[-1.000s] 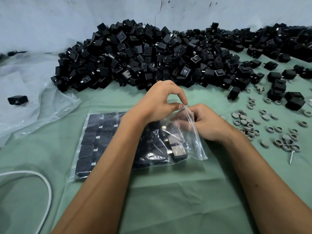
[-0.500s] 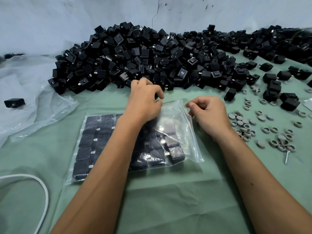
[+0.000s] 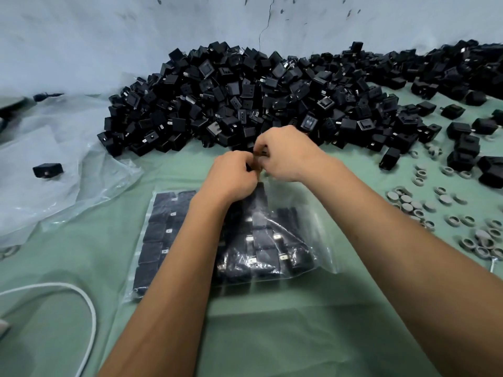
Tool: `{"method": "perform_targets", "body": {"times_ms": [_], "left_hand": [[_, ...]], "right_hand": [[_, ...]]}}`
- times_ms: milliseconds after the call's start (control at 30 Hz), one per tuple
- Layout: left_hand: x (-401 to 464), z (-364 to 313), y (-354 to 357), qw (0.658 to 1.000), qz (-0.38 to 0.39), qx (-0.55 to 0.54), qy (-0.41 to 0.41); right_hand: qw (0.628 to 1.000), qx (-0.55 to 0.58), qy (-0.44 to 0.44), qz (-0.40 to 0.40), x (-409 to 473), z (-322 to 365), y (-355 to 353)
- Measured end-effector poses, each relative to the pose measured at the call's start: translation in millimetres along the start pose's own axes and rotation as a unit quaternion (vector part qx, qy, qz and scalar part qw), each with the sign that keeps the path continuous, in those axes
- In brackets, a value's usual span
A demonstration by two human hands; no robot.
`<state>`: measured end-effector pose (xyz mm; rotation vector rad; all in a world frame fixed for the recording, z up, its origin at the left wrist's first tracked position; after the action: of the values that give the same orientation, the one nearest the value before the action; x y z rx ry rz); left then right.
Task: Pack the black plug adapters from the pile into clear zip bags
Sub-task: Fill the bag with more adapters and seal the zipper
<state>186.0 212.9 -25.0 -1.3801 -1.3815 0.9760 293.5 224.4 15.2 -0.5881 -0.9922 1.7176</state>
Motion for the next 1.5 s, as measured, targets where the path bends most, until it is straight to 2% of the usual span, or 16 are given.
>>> {"method": "perform_targets", "body": {"times_ms": [100, 300, 500, 667, 767, 867, 1033, 1133, 1233, 1400, 1500], "left_hand": [[-0.5, 11.4, -4.9, 0.999, 0.004, 0.007, -0.041], [-3.0, 27.0, -17.7, 0.996, -0.015, -0.014, -0.085], [-6.2, 26.5, -23.9, 0.994, -0.037, -0.038, -0.095], [-8.0, 22.3, -28.3, 0.992, -0.067, -0.063, -0.091], [-6.8, 12.5, -34.2, 0.987, -0.109, -0.098, -0.06], [-7.1, -6.7, -31.9, 0.984, -0.117, -0.13, 0.001], [-13.0, -50.8, -20.0, 0.979, -0.063, -0.131, 0.143], [-19.7, -73.1, -8.9, 0.973, -0.014, -0.063, 0.224], [-25.3, -79.9, -2.9, 0.969, -0.001, -0.047, 0.244], [-24.9, -77.5, -6.0, 0.967, -0.006, -0.051, 0.251], [-22.9, -73.7, -9.8, 0.967, -0.019, -0.046, 0.25]], "right_hand": [[0.998, -0.057, -0.013, 0.027, 14.7, 11.4, 21.0], [0.997, -0.059, 0.032, 0.035, 30.7, 18.1, 36.8], [0.997, -0.067, 0.004, 0.042, 29.4, 31.0, 40.7], [0.998, -0.054, 0.021, 0.015, 23.6, 22.8, 30.9], [0.998, -0.014, 0.033, -0.044, 16.7, 12.4, 12.4], [0.987, 0.056, 0.059, -0.142, -2.8, -13.7, -17.0], [0.924, 0.228, 0.126, -0.281, -58.1, -82.1, -45.9], [0.884, 0.333, 0.18, -0.275, -80.8, -114.2, -27.4], [0.86, 0.402, 0.176, -0.259, -88.6, -125.3, -5.8], [0.847, 0.449, 0.072, -0.275, -97.3, -116.0, -11.3], [0.858, 0.455, 0.083, -0.222, -97.4, -111.9, -4.3]]}}
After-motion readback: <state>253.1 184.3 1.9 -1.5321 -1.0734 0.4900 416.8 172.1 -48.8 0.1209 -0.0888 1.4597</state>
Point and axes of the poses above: each hand's wrist, its own x-axis towards the middle knuckle, its own y-axis out of the palm, z = x × y, the point moved 8 cm from there along x, towards the middle knuckle, and after that the axes turned 15 degrees about x, right-handed, at the moved point
